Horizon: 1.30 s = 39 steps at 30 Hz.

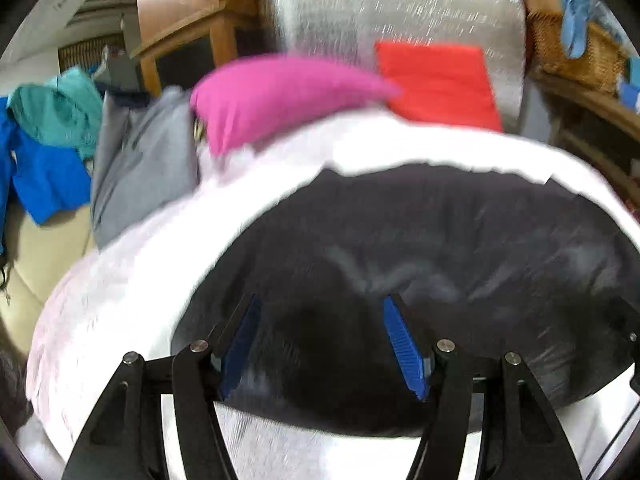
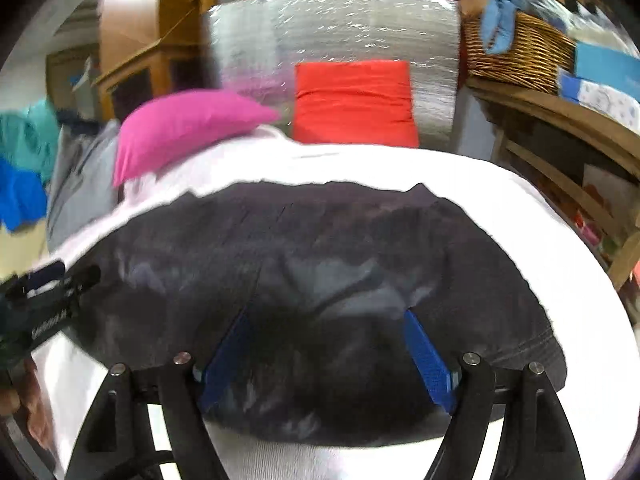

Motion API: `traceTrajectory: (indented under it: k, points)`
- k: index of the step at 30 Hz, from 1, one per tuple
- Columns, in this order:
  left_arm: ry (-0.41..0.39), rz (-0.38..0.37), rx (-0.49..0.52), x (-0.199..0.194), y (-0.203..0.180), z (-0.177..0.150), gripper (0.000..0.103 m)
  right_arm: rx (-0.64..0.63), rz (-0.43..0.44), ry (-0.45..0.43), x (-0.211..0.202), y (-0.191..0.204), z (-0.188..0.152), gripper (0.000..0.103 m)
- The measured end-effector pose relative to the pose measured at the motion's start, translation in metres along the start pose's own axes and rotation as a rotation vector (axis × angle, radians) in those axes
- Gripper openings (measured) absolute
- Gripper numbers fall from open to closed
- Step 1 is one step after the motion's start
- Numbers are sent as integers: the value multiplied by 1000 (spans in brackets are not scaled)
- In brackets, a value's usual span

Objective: Fold large clothes

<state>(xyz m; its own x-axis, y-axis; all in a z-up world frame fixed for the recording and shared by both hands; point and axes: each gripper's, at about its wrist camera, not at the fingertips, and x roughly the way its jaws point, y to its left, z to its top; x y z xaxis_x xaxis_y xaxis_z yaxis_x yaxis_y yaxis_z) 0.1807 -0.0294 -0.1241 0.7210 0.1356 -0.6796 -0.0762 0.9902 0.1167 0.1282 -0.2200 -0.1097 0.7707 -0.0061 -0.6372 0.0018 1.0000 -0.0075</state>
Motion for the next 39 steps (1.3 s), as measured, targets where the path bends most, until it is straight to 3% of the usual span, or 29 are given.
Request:
traceTrajectory:
  k: [4,11,17,21,24,29,32,39]
  points:
    - [27,30,21,17,0,-17,67,-8,-5,62,25,0,-22,82]
    - [17,18,40,20,1,-26,67,12,17,57,34,-6,-30,83]
    - [44,-6,32,15,8,-10,67,34,48,90,26,-13,-14,82]
    - [-15,-31,-35,-8,21,2,67,90,20,-19,-7,-37,5,83]
    - [-43,-13,-26,-11,22,5,67,131,-13,-27,-12,-60,9,83]
    - [73,-11,-98,26,38,-10,69,199,-64,72,12,-97,-9,83]
    - [60,4,-52,33,33,-13,70,163,-70,90,24,-94,-20,84]
    - [73,-34,-52,43,39,-11,70,181,-33,93,29,-103,-22,86]
